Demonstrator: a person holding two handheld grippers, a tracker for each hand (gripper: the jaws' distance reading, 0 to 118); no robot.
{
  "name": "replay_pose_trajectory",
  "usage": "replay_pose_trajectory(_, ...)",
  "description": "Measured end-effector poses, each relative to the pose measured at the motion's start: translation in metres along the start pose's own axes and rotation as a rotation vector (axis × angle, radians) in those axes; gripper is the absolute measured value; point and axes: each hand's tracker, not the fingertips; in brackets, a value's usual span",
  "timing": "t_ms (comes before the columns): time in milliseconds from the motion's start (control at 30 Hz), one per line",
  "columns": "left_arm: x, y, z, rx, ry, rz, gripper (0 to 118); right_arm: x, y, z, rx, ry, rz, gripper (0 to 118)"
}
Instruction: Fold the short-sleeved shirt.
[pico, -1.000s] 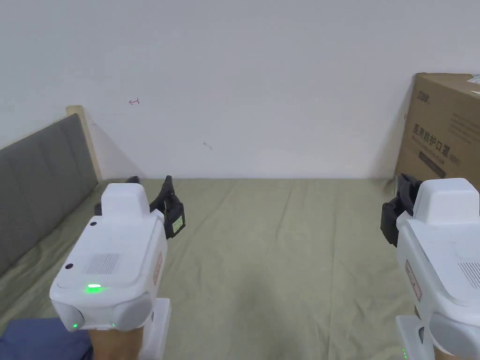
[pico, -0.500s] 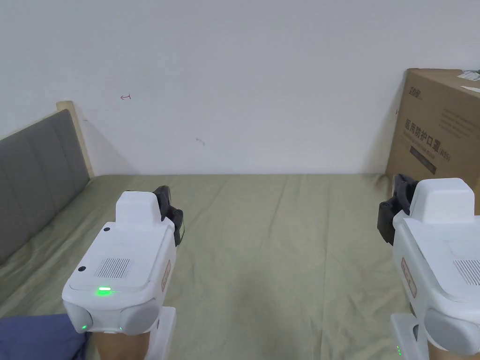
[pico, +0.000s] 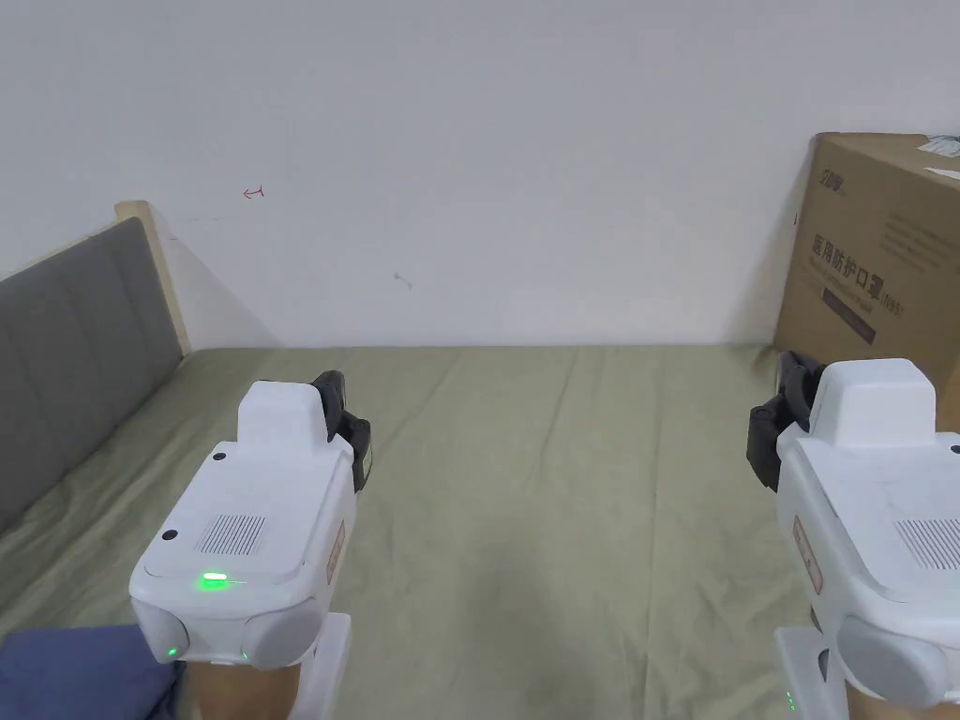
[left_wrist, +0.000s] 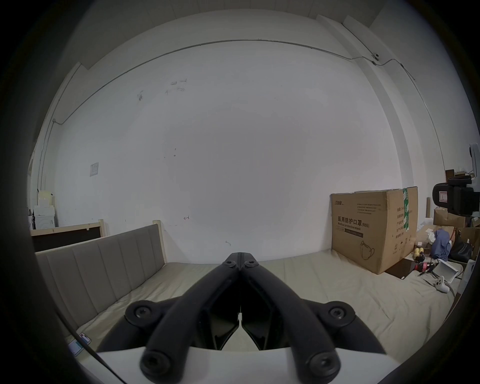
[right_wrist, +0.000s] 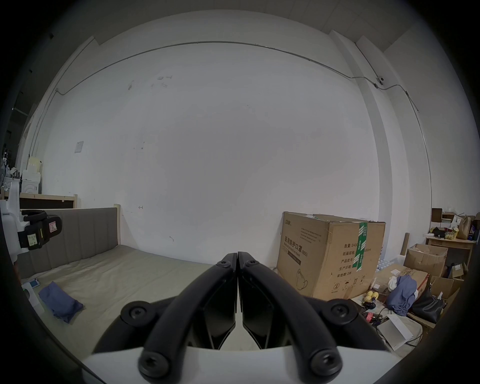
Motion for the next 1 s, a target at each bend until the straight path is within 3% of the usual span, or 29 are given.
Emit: replay_pose_trajectory(1000,0.0034,-0.0029,-0.0007,-0.012,-0.009,0.001,0,0.0044,-0.0012,0.0038,-0.008,-0.003,0.001,0)
